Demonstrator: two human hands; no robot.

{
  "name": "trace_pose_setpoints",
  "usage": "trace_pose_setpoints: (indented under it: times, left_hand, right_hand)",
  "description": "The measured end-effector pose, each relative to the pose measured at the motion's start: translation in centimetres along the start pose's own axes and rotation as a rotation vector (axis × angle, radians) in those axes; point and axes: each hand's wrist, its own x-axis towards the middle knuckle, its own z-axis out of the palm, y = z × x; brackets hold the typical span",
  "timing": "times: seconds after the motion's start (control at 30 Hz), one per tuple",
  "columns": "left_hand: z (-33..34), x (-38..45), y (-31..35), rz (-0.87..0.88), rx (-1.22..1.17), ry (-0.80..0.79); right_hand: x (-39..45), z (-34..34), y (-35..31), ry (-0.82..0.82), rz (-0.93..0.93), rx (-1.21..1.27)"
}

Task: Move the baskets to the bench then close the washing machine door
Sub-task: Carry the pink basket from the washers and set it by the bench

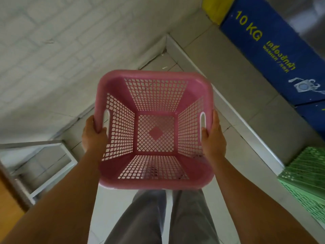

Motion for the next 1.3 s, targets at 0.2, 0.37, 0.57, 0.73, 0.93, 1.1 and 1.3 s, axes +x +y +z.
trace_pose_setpoints:
  times: [0.2, 0.37, 0.57, 0.73, 0.93, 1.1, 1.3]
  left_hand:
    - [1.6, 1.9, -3.9, -0.015, 0.038, -0.025]
    - [2.3, 1.6, -5.1, -0.045, 0.125, -0.104]
    - [0.9, -0.1, -3.7, 0.041, 0.233, -0.214]
    - [-0.6, -2.8, -3.0, 0.116, 0.366, -0.284]
    - [-2.3, -8.5, -1.3, 0.219, 0.420, -0.343]
    - [-2.0, -14.4, 0.2, 0.340, 0.453, -0.326]
    - [0.7, -25.2, 3.5, 0.500, 0.507, -0.335]
  right_hand:
    - [-0.2, 3.9, 0.9, -0.029, 0.016, -0.039]
    - [-1.1, 5.6, 1.8, -0.078, 0.025, -0.067]
    - [-2.6, 4.7, 2.3, -0.158, -0.014, -0.195]
    - [-5.9, 2.9, 2.8, -0.165, -0.036, -0.166]
    - [-10.7, -1.0, 5.1, -0.169, -0.018, -0.158]
    - [-15.5, -6.6, 9.6, -0.103, 0.006, -0.122]
    - [-22.3, -13.4, 18.3, -0.019, 0.085, -0.092]
